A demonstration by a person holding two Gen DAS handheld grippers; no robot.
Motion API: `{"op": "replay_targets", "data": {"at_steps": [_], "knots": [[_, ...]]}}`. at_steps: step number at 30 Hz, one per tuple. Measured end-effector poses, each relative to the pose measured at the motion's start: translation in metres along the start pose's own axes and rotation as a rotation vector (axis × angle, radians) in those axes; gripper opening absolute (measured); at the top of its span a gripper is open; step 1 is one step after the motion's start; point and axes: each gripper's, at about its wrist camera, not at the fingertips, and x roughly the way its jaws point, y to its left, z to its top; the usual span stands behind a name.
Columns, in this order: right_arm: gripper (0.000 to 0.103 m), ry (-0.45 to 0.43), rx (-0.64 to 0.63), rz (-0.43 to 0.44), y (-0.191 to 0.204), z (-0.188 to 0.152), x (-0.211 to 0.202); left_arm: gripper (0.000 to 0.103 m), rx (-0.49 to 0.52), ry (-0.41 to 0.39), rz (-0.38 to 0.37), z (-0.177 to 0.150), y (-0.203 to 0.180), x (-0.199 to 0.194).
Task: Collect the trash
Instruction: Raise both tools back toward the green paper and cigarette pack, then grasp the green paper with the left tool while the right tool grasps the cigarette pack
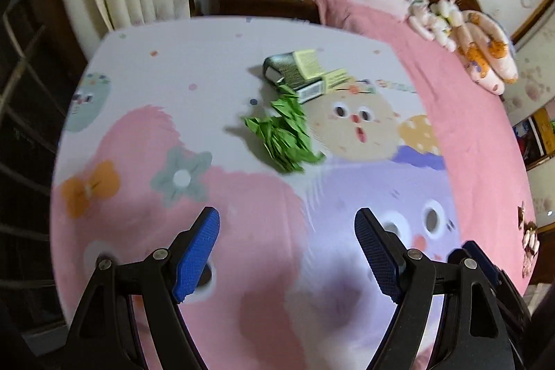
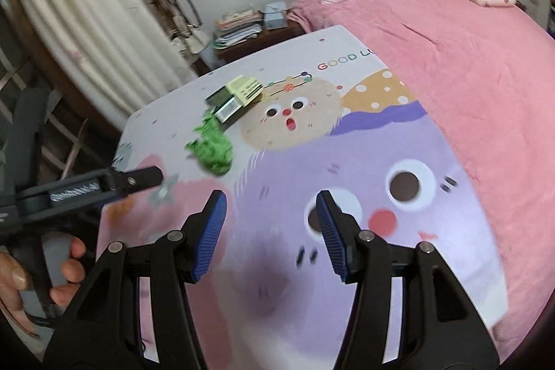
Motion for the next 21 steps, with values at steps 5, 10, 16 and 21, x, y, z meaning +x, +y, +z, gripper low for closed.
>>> {"op": "replay_targets", "data": {"at_steps": [5, 10, 16, 21], "knots": [[0.051, 0.024, 0.031, -0.032, 0.006, 0.025, 0.056, 0.081, -0.063, 0.06, 0.001, 0.04, 0.015, 0.072], [0.051, 0.043, 0.026, -0.044, 0.013, 0.036, 0.085, 0.08, -0.085, 0.088, 0.043, 0.061, 0.016, 0.121], [0.051, 0.052, 0.047, -0.03, 0.02, 0.053, 0.11, 0.053, -0.126, 0.11, -0.007, 0.065, 0.023, 0.143], [0.051, 0.075, 0.073, 0.011, 0.033, 0.068, 0.133, 0.036, -0.05, 0.077, -0.024, 0.07, 0.022, 0.139]]}}
